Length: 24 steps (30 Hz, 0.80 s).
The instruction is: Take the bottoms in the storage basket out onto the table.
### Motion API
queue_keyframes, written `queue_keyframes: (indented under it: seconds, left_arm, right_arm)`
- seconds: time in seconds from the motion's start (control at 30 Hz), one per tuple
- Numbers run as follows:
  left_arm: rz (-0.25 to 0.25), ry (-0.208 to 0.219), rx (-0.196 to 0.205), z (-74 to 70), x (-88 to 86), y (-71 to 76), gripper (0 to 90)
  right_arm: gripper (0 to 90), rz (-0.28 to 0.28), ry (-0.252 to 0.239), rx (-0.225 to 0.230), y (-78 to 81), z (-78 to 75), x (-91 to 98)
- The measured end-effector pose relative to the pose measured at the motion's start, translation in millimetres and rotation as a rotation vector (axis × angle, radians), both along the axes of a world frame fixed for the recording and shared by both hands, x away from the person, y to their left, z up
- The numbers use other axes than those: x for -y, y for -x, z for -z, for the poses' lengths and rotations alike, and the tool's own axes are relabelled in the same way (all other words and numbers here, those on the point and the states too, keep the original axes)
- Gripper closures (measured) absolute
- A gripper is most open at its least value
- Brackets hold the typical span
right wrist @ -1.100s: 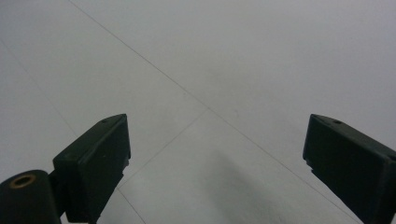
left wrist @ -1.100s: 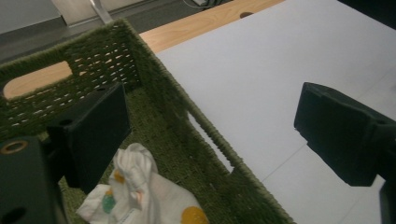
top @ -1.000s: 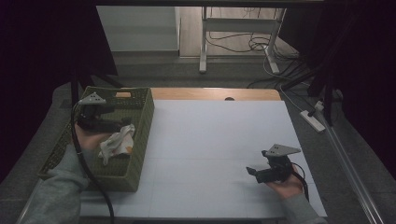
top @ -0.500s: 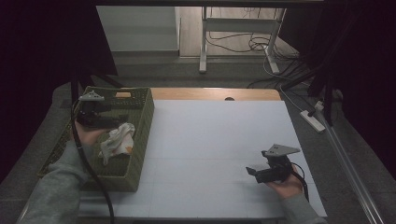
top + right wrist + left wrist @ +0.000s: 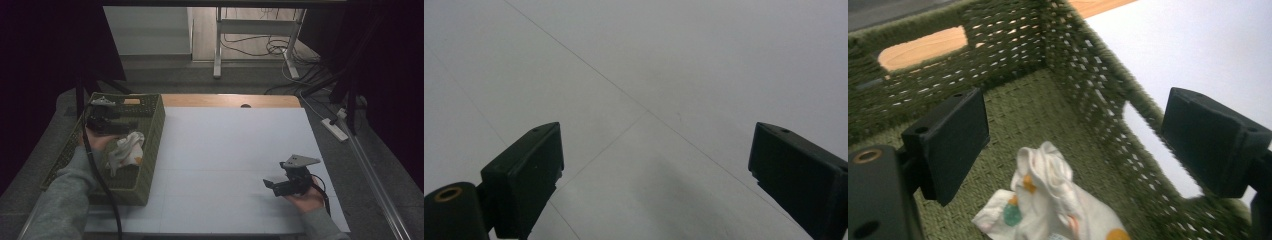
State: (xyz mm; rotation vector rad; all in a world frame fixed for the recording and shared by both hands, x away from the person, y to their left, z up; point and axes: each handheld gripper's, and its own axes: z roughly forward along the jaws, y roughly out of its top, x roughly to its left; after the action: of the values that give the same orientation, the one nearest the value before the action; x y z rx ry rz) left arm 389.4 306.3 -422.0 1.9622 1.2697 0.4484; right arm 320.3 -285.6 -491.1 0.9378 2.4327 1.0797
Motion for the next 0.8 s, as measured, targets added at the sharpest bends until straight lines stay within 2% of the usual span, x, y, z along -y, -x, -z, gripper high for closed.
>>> queue_keyframes:
  seconds: [0.07,0.57,0.7,0.8]
  left_arm:
    - [-0.006,0.009,-0.004,2.1,-1.3,-1.6,12.3]
    - [0.012,-0.008,-0.086,18.5,-7.4,-4.6,12.3]
    - [0.016,-0.038,-0.115,21.9,-8.4,-5.5,12.2]
    - [0.015,-0.033,-0.134,25.4,-10.3,-5.6,12.2]
  right_arm:
    - [7.7,0.000,0.002,0.000,0.1,0.1,-0.2]
    - [7.7,0.000,0.005,-0.003,-0.1,0.9,-0.8]
    - [7.7,-0.001,0.009,-0.003,0.1,1.0,-1.1]
    - [7.7,0.001,0.008,-0.002,0.0,0.9,-0.8]
